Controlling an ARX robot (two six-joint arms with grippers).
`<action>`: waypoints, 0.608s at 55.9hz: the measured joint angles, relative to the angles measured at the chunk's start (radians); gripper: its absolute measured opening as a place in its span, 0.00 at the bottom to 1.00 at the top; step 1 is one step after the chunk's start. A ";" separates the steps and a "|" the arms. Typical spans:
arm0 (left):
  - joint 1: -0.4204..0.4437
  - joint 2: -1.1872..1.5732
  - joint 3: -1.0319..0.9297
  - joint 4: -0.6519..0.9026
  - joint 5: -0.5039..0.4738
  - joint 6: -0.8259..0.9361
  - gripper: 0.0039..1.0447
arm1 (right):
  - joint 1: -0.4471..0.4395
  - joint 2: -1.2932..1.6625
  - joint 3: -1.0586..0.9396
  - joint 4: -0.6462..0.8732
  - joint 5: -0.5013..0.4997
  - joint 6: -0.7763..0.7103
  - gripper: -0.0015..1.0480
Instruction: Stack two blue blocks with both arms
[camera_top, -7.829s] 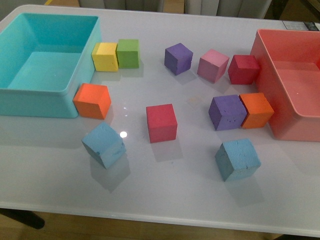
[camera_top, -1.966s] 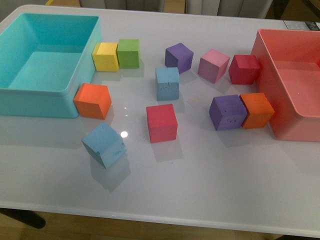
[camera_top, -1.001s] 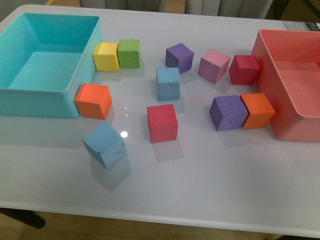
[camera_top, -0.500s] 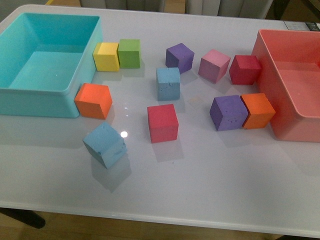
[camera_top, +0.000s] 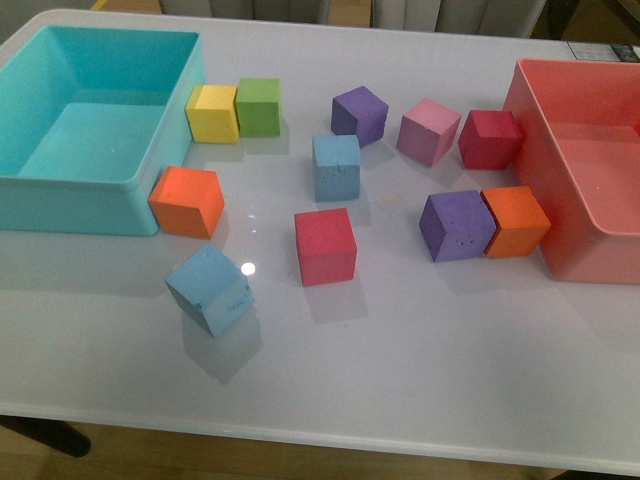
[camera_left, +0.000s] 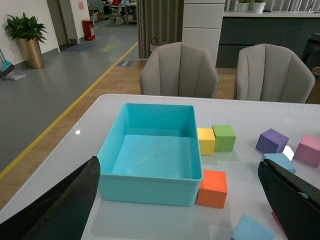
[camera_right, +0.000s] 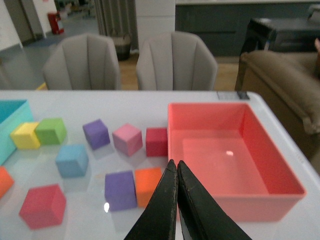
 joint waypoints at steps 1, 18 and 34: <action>0.000 0.000 0.000 0.000 0.000 0.000 0.92 | 0.000 -0.026 0.000 -0.032 0.000 0.000 0.02; 0.000 0.000 0.000 0.000 0.000 0.000 0.92 | 0.000 -0.091 0.000 -0.068 0.000 0.000 0.06; 0.000 0.000 0.000 0.000 0.000 0.000 0.92 | 0.000 -0.092 0.000 -0.068 0.001 0.000 0.53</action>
